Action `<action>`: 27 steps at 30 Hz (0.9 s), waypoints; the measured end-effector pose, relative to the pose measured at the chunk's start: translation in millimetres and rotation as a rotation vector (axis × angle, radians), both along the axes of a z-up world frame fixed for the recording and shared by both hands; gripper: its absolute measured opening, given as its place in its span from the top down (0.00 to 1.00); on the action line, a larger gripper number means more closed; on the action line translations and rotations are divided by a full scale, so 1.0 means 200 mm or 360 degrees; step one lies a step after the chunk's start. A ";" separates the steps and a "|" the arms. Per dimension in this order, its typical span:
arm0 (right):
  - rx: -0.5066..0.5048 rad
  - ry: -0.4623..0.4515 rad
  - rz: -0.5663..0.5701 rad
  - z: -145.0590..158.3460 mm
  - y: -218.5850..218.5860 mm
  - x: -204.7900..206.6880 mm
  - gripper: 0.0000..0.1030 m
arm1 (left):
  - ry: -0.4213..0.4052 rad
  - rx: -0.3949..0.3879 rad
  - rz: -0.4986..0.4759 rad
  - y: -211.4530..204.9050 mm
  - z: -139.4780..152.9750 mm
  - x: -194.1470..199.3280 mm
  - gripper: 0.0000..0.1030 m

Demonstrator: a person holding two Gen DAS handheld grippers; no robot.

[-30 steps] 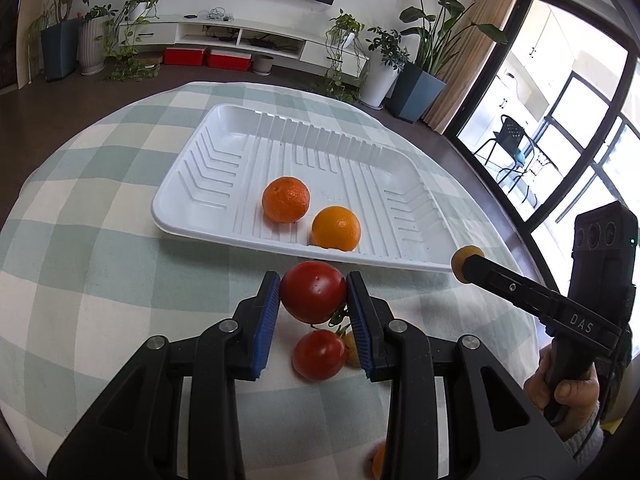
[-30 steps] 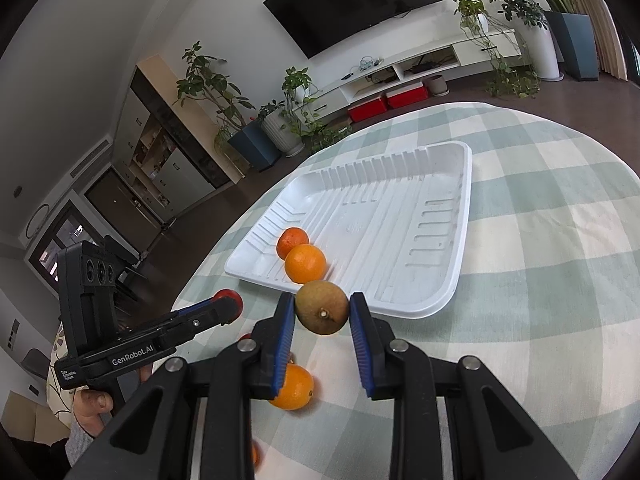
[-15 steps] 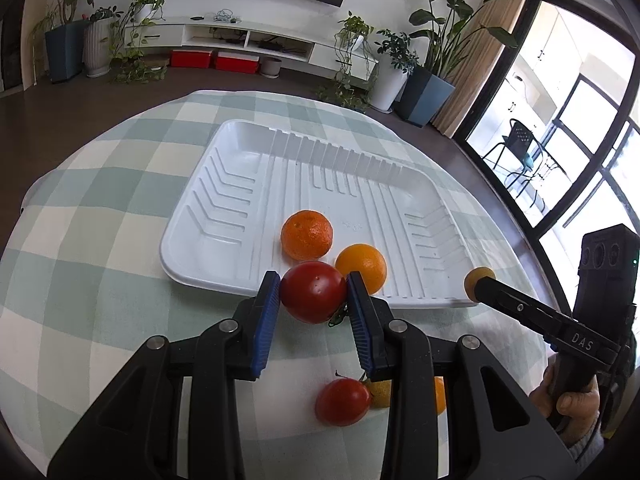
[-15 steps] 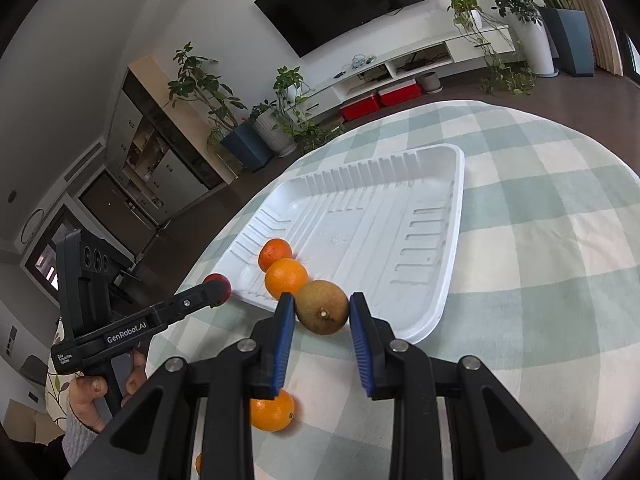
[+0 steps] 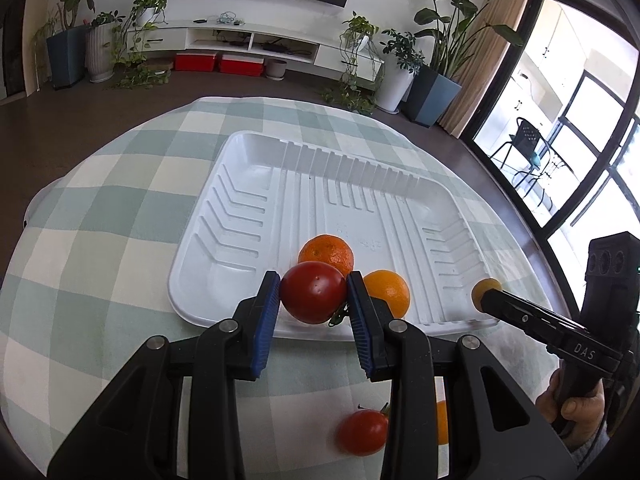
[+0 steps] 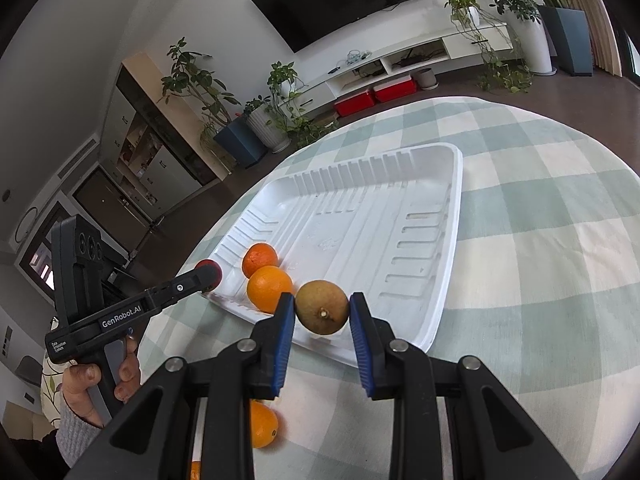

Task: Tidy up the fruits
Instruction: 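Lower the held tomato and kiwi down into the white tray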

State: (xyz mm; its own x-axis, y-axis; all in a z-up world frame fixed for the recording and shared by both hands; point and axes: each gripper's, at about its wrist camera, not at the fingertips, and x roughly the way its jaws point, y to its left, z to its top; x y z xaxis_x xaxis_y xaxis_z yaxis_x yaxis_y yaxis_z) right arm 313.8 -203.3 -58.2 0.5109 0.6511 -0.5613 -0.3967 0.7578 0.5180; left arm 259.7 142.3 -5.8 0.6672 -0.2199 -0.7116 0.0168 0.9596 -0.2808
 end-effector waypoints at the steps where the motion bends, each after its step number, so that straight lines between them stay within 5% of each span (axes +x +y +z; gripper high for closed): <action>1: -0.0003 0.0001 -0.0001 0.00 0.00 0.01 0.70 | 0.0002 0.0003 0.0003 0.00 0.00 0.01 0.69; 27: -0.0080 0.0010 -0.0009 -0.04 0.03 0.08 0.70 | 0.0051 0.0037 0.0021 0.04 -0.08 0.13 0.69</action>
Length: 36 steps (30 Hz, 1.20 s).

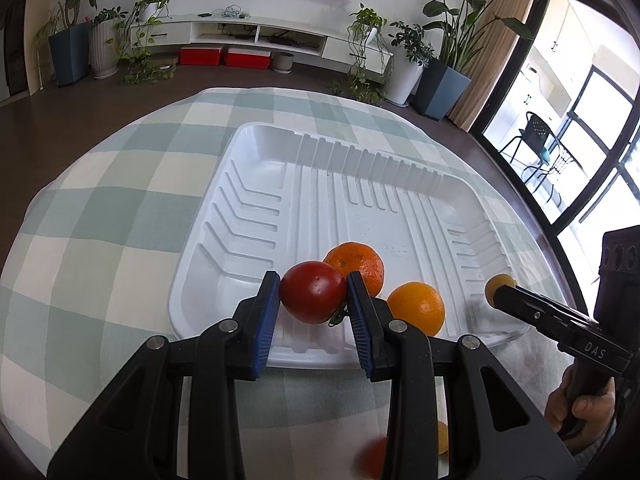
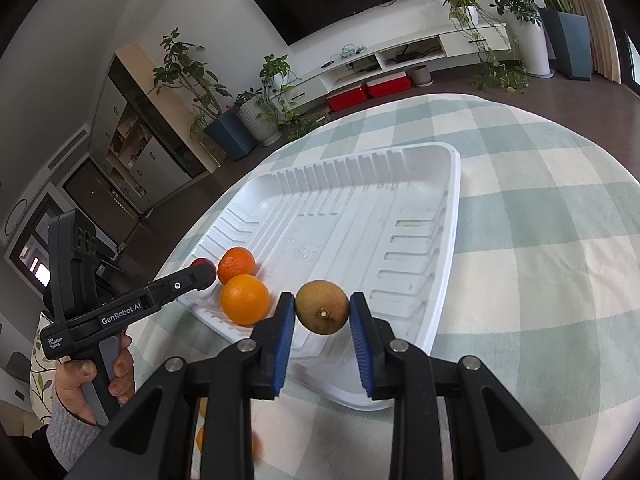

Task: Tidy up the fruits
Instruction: 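Lower the held tomato and kiwi down into the white tray, then open the left tool to release the tomato while the right tool releases the kiwi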

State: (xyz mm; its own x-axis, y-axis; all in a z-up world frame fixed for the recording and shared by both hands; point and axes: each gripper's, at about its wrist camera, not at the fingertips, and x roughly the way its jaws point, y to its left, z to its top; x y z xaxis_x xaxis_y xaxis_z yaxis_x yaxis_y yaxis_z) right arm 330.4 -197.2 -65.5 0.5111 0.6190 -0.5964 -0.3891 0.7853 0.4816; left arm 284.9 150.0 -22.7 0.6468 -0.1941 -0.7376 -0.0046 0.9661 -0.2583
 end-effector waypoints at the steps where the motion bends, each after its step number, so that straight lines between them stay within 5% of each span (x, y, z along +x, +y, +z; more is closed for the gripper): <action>1: -0.0003 -0.0002 -0.0002 0.00 0.00 0.00 0.70 | 0.0000 0.0002 -0.0001 0.00 0.00 0.00 0.69; 36: -0.0116 -0.0051 -0.0012 0.02 0.03 0.01 0.70 | -0.0020 0.0041 0.0009 0.00 0.00 0.04 0.69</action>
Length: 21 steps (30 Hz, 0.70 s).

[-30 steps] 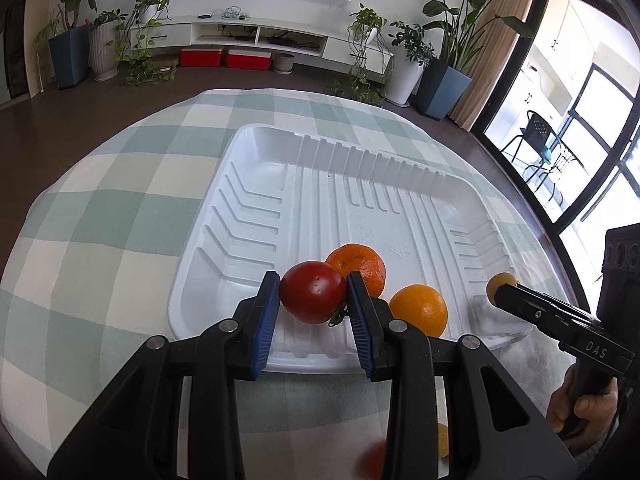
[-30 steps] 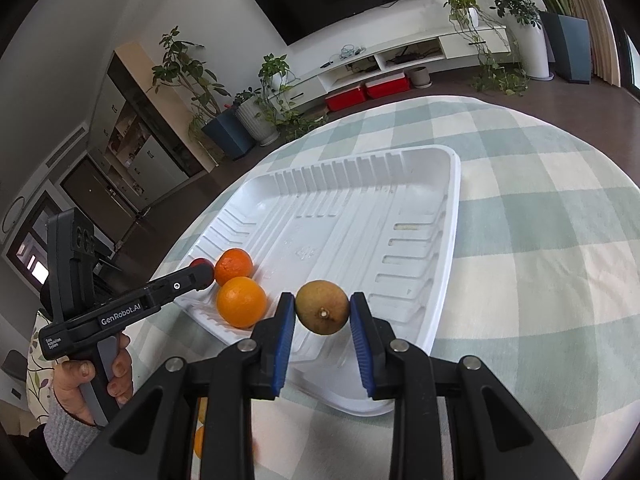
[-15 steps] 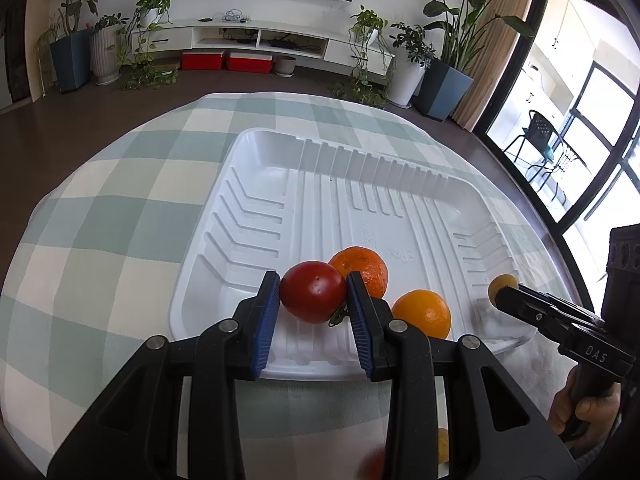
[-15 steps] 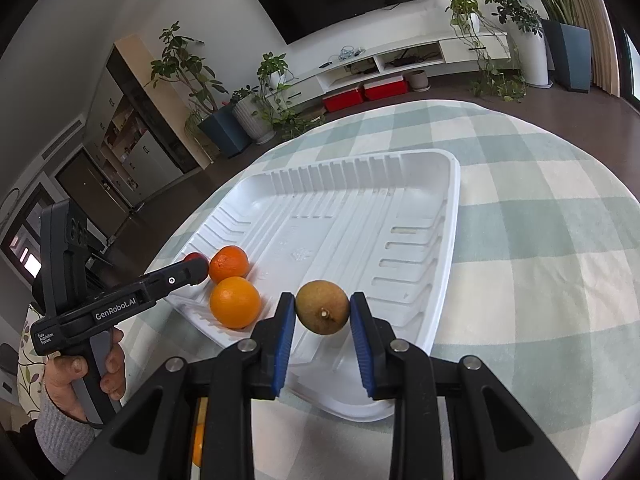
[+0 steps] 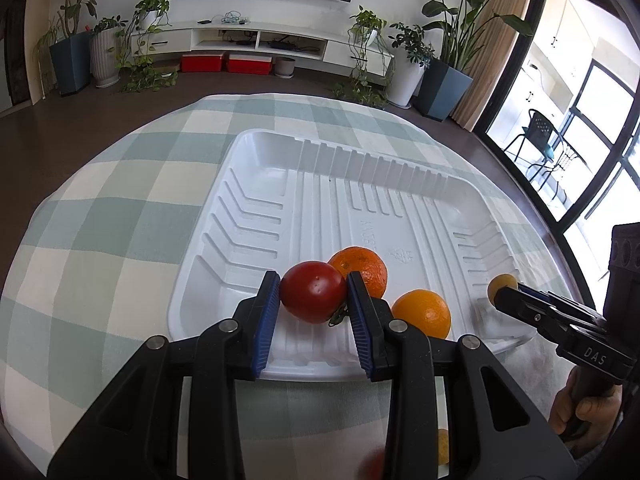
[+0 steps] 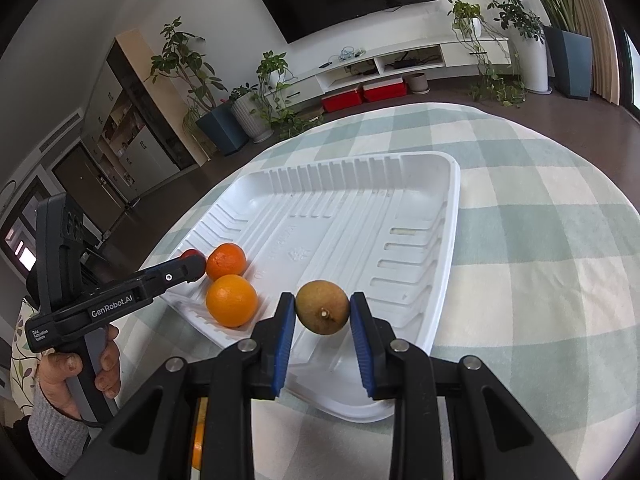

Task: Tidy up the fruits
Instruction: 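Open the left tool to release the tomato while the right tool releases the kiwi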

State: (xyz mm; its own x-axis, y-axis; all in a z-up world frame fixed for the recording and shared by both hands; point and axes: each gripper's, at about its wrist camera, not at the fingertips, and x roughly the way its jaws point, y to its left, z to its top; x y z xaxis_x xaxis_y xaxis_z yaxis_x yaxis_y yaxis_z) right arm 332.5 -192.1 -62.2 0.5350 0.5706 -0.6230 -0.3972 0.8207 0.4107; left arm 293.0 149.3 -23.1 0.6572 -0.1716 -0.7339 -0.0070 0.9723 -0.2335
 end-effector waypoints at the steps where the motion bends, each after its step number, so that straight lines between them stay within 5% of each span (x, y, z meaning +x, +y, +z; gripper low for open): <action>1: -0.0003 -0.0002 -0.0001 0.00 0.00 0.00 0.70 | 0.0000 0.0002 0.0000 0.00 0.00 0.00 0.69; 21: -0.0035 -0.0015 -0.0010 0.00 -0.01 0.01 0.68 | -0.0008 0.0016 -0.0001 -0.01 0.00 0.00 0.69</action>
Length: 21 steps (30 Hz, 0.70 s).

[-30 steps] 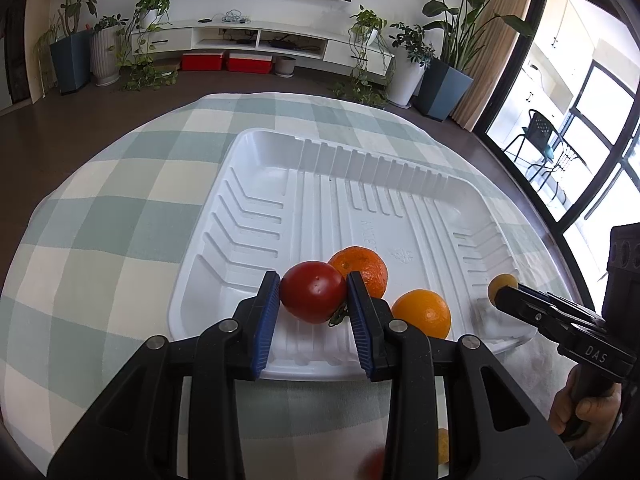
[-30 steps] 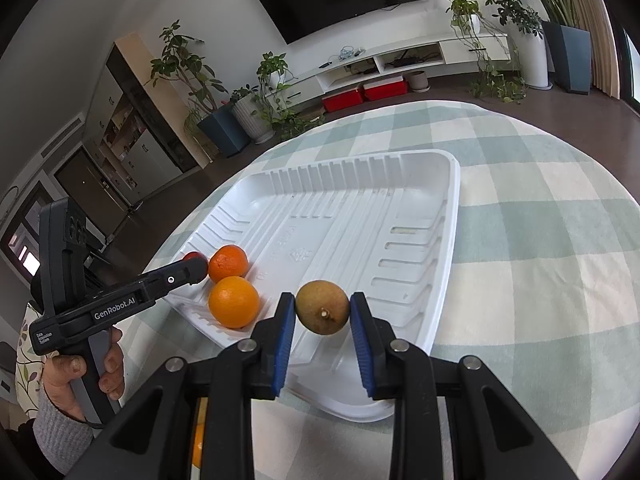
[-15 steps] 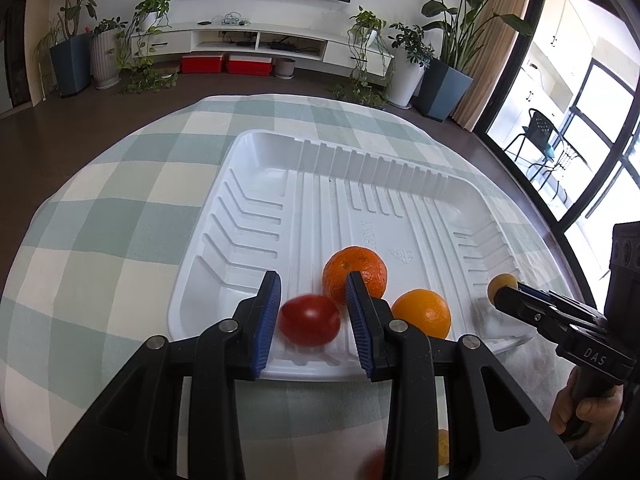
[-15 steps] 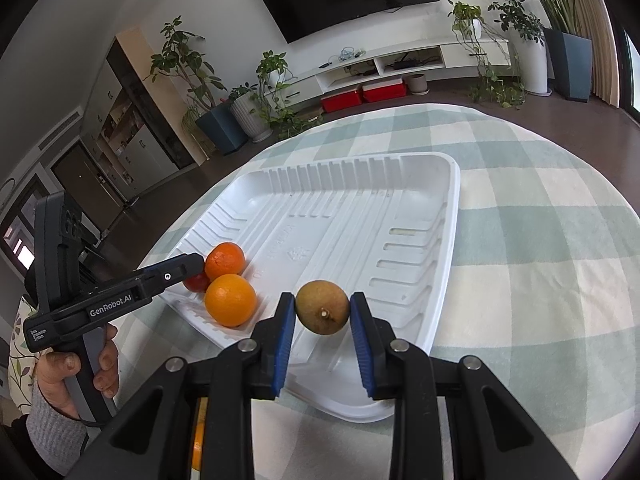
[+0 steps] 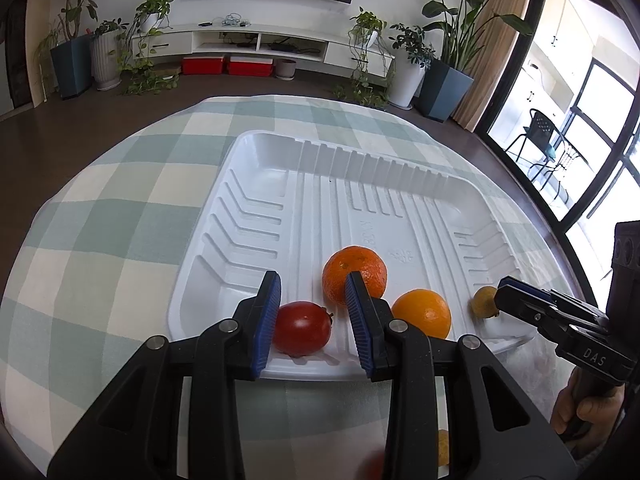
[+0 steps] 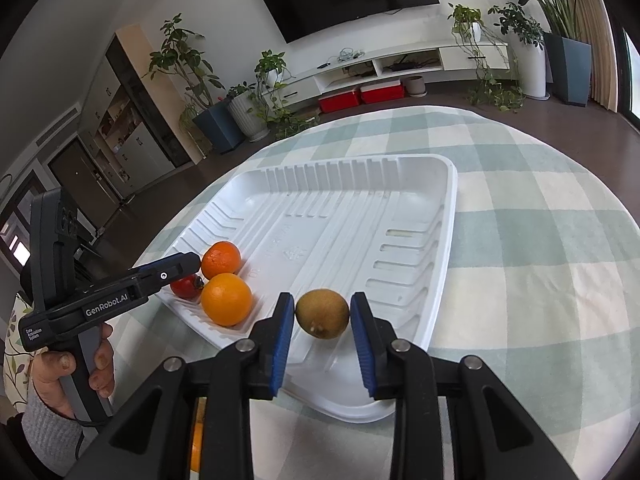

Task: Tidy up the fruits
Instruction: 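Open the left tool to release the tomato while the right tool releases the kiwi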

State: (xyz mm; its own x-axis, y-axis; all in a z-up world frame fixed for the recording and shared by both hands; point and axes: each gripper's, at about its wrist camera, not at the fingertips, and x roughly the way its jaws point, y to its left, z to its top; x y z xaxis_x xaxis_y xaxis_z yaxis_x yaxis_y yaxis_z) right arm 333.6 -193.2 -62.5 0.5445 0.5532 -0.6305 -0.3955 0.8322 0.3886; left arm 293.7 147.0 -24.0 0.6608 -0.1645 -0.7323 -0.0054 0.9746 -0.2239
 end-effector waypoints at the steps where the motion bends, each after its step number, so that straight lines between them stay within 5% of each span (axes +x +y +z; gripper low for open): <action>1: -0.0001 0.0000 0.0000 0.00 0.00 0.00 0.68 | 0.0000 -0.0001 0.0000 0.00 0.00 0.00 0.69; 14: 0.0000 -0.0004 -0.0003 0.00 -0.01 0.01 0.63 | 0.0003 0.0000 0.0011 0.02 0.00 0.00 0.69; 21: 0.0007 -0.0016 -0.0008 0.01 -0.03 0.01 0.62 | -0.0010 0.0003 0.0019 0.02 0.00 -0.01 0.59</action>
State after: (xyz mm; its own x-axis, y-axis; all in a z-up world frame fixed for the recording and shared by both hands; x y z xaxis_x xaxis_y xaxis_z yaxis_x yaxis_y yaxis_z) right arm 336.2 -198.5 -61.3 0.5536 0.5532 -0.6225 -0.3949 0.8325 0.3886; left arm 292.3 150.4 -23.5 0.6675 -0.1550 -0.7283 -0.0158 0.9749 -0.2220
